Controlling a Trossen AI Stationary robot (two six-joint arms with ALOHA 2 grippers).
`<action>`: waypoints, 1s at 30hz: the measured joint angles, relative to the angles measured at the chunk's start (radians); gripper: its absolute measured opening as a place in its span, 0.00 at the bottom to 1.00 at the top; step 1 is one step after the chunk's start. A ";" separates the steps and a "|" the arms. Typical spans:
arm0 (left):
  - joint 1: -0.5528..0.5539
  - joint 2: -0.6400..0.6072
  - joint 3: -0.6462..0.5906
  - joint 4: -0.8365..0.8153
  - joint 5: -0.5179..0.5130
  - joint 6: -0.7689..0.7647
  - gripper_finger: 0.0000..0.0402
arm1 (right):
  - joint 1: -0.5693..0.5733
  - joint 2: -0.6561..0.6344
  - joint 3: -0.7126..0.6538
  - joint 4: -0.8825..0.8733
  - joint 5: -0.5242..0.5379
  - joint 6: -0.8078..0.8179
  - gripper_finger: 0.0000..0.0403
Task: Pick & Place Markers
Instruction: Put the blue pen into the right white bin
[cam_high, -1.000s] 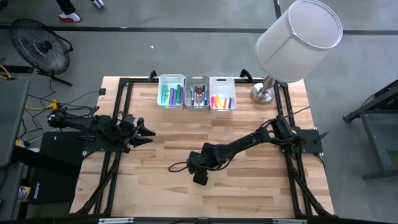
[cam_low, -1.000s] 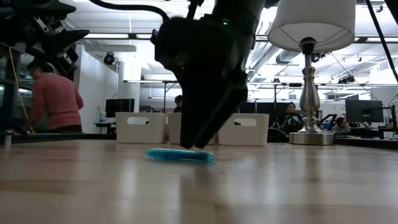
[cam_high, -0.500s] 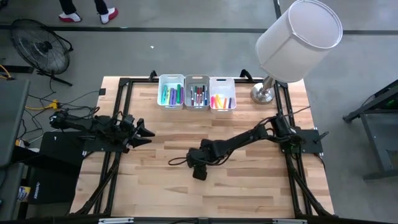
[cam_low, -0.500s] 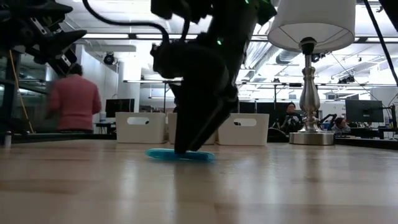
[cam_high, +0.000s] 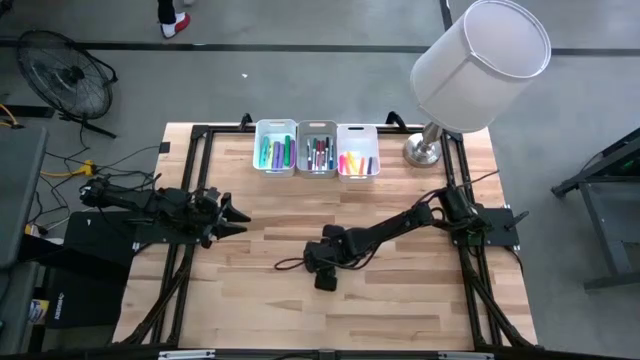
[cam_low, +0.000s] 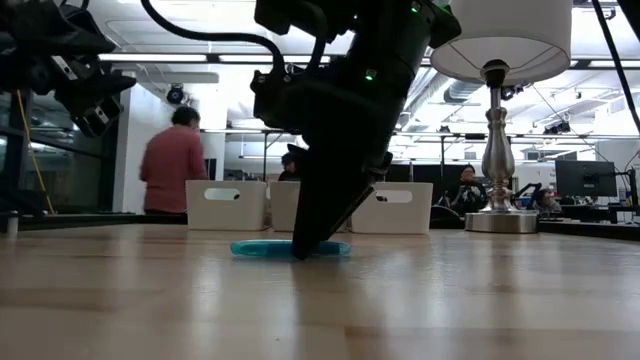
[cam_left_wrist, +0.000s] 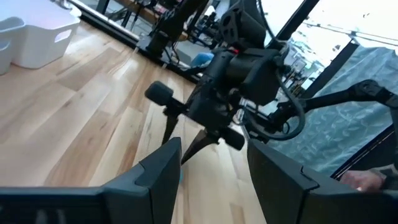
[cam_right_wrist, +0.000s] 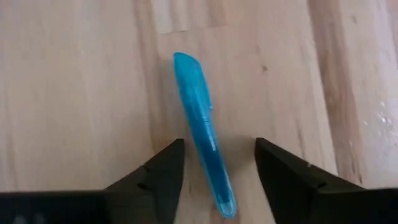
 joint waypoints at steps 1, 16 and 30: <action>0.000 0.000 0.000 -0.007 0.000 0.000 0.45 | 0.001 0.000 0.000 0.000 -0.001 -0.017 0.45; 0.000 0.000 0.001 -0.010 -0.002 -0.001 0.45 | 0.005 0.003 -0.001 -0.002 0.002 0.095 0.06; 0.000 0.000 0.001 -0.010 -0.002 -0.002 0.45 | 0.009 0.004 -0.001 -0.044 0.069 0.333 0.05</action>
